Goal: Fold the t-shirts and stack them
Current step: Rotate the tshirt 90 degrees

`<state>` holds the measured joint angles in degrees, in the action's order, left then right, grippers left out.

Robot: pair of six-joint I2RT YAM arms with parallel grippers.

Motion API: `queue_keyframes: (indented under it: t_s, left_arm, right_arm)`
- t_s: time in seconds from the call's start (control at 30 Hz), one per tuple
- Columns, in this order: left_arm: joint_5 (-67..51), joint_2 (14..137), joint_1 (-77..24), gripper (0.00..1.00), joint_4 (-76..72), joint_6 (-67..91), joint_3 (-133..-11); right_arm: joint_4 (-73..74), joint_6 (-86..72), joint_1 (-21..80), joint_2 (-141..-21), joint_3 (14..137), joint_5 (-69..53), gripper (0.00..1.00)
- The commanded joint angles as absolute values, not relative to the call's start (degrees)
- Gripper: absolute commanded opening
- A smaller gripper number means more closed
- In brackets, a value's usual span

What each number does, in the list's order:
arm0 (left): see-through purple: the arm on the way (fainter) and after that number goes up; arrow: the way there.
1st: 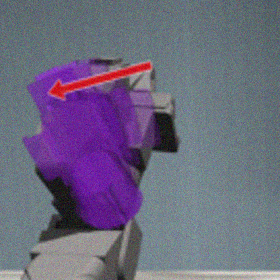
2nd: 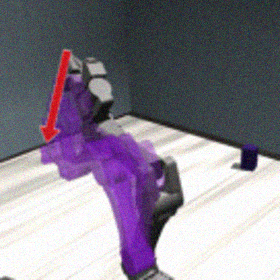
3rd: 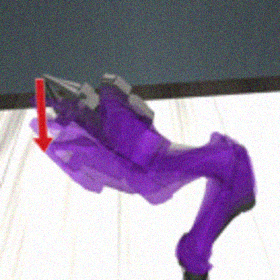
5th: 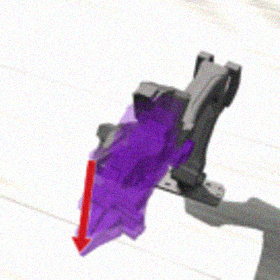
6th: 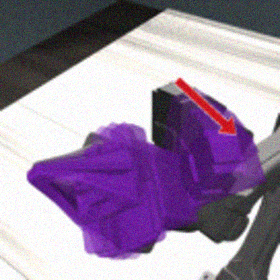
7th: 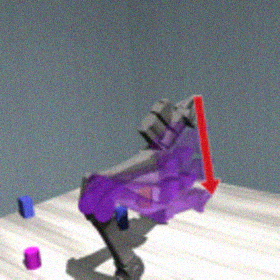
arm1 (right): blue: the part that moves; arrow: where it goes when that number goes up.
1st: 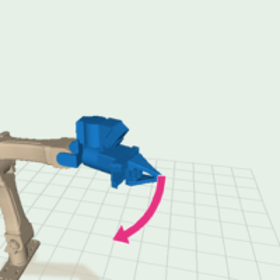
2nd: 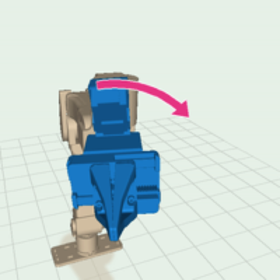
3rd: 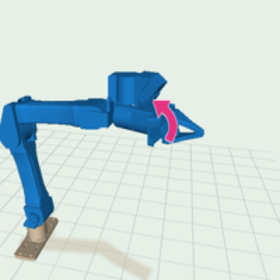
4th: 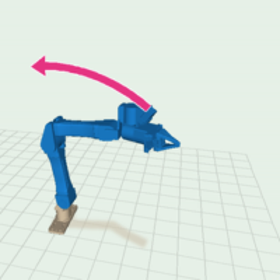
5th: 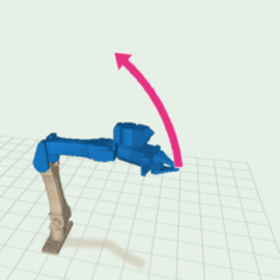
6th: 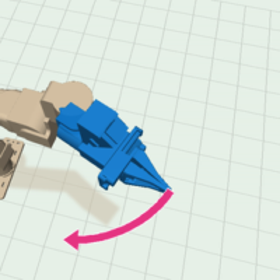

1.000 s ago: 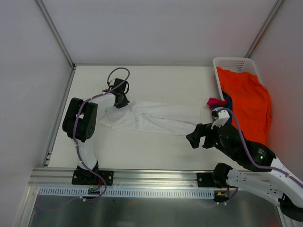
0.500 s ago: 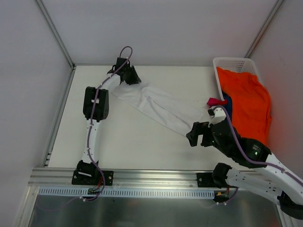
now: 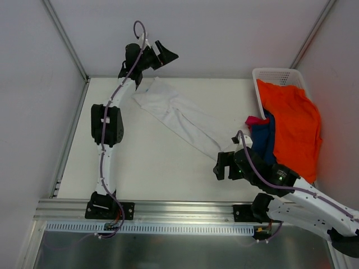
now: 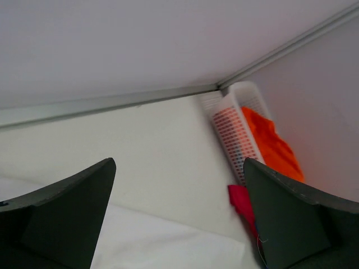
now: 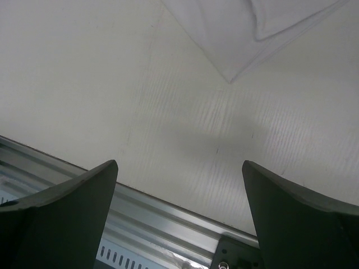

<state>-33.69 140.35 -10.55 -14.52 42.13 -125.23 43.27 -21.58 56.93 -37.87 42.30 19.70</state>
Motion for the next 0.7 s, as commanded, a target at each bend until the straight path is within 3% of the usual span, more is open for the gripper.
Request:
queue_keyframes:
  t_s: [0.0, 0.13, 0.23, 0.33, 0.53, 0.67]
  left_arm:
    - [-38.9, 123.2, -13.1, 0.99, -26.9, 45.9, -121.2]
    - [-37.4, 109.3, -17.7, 0.99, -25.0, 42.4, -99.4]
    - [-29.3, 103.0, -22.9, 0.99, -25.7, 40.0, -82.4]
    - [-26.9, 103.4, -28.2, 0.95, -28.9, 42.1, -72.6]
    - [-21.2, 112.8, -38.7, 0.73, -29.0, 41.3, -69.3]
    - [-18.8, 118.6, -45.0, 0.72, -27.1, 39.7, -73.8]
  right_arm:
    - [38.5, -23.9, 56.9, -37.9, 41.4, 17.1, 0.98]
    - [39.6, -23.7, 57.0, -36.5, 42.3, 18.6, 0.98]
    - [42.7, -24.1, 57.0, -34.0, 43.7, 20.8, 0.98]
    - [45.6, -24.5, 57.0, -30.7, 44.4, 22.1, 0.98]
    - [51.6, -27.0, 57.0, -23.0, 44.2, 23.3, 0.98]
    - [54.8, -28.5, 57.0, -17.6, 43.9, 23.5, 0.98]
